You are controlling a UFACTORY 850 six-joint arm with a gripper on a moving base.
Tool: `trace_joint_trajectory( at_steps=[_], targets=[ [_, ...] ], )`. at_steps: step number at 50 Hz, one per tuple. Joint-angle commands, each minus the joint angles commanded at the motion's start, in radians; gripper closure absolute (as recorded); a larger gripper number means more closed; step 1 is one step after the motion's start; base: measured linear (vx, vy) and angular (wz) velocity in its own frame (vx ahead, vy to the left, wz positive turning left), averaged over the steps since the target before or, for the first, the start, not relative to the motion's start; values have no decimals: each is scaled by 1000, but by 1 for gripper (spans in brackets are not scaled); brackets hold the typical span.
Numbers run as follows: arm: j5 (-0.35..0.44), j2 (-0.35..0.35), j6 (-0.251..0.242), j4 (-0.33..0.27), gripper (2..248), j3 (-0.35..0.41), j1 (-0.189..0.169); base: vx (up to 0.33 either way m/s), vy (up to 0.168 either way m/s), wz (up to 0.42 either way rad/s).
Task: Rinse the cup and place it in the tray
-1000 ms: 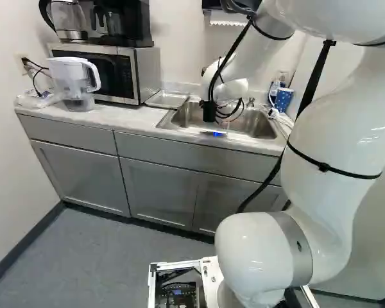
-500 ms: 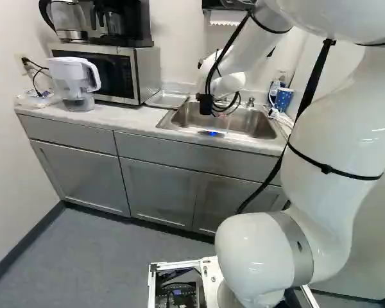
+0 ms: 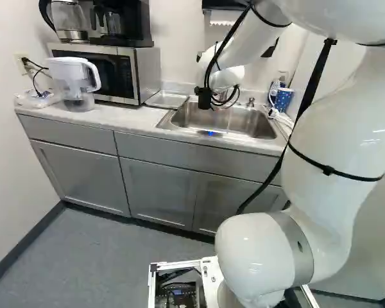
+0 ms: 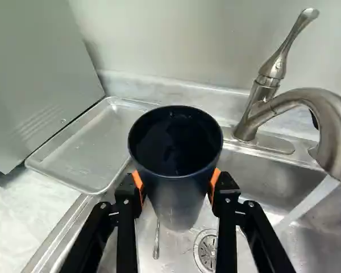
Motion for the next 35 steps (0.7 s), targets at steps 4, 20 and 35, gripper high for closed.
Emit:
trace_joint_trajectory(
  at_steps=[4, 20, 35],
  targets=[
    [-6, 1, 0, 0, 126, -8, 2, 0, 0, 0],
    [-29, 3, 0, 0, 126, -40, 10, 0, 0, 0],
    [-50, 5, 0, 0, 126, -71, 17, 0, 0, 0]
  ],
)
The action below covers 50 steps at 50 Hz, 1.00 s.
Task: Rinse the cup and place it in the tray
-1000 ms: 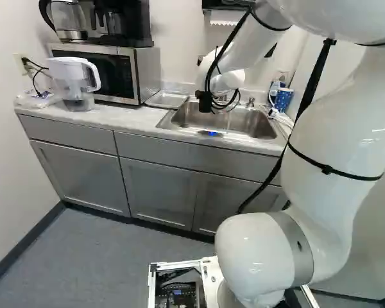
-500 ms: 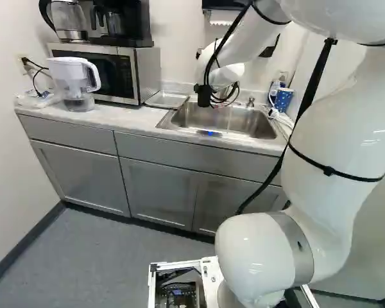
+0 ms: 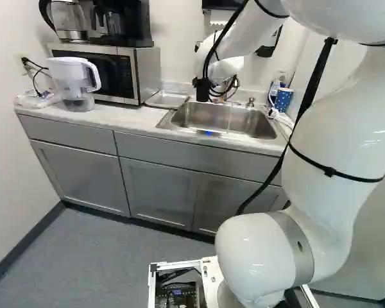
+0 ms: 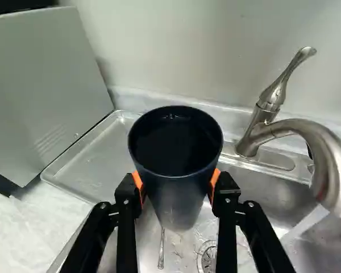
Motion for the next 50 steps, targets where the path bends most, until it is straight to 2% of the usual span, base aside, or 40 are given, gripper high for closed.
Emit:
trace_joint_trajectory(
  at_steps=[24, 32, 50],
  targets=[
    [-7, 6, 6, 0, 126, -13, 2, 0, 0, 0],
    [-7, 6, 68, 0, 126, -13, 2, 0, 0, 0],
    [-7, 6, 253, 0, 126, -13, 2, 0, 0, 0]
  ],
)
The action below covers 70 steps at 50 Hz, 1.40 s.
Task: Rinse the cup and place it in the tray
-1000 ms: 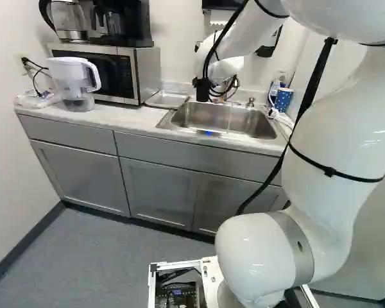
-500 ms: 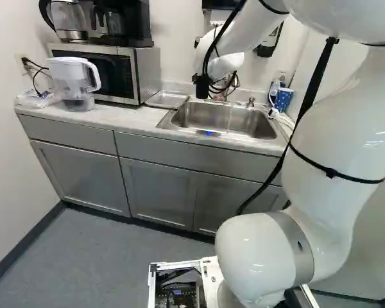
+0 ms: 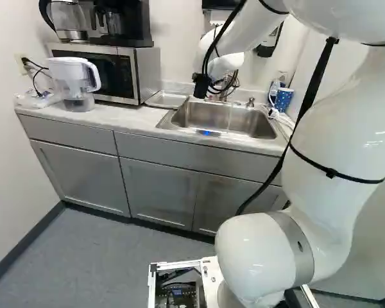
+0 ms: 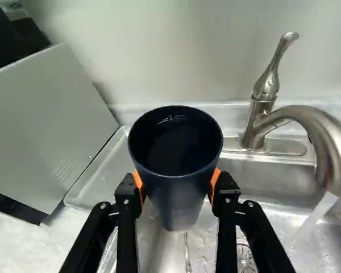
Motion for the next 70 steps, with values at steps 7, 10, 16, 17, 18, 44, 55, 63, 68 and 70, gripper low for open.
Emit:
trace_joint_trajectory(
  at_steps=[7, 10, 16, 17, 18, 44, 55, 63, 68, 70],
  targets=[
    [0, 0, 74, 0, 126, 0, 0, 0, 0, 0],
    [0, 0, 105, 0, 126, 0, 0, 0, 0, 0],
    [0, 0, 168, 0, 126, 0, 0, 0, 0, 0],
    [0, 0, 181, 0, 126, 0, 0, 0, 0, 0],
    [0, 0, 189, 0, 126, 0, 0, 0, 0, 0],
    [0, 0, 463, 0, 126, 0, 0, 0, 0, 0],
    [0, 0, 578, 0, 126, 0, 0, 0, 0, 0],
    [0, 0, 662, 0, 126, 0, 0, 0, 0, 0],
    [0, 0, 715, 0, 126, 0, 0, 0, 0, 0],
    [0, 0, 736, 0, 126, 0, 0, 0, 0, 0]
  ],
)
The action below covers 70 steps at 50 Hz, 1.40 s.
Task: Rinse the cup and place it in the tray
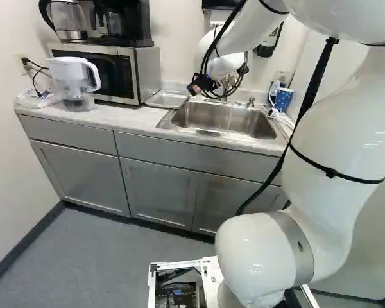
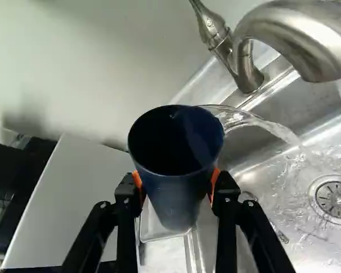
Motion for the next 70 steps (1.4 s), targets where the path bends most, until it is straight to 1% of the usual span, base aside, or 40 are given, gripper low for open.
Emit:
trace_joint_trajectory(
  at_steps=[70],
  targets=[
    [0, 0, 735, 0, 126, 0, 0, 0, 0, 0]
  ],
)
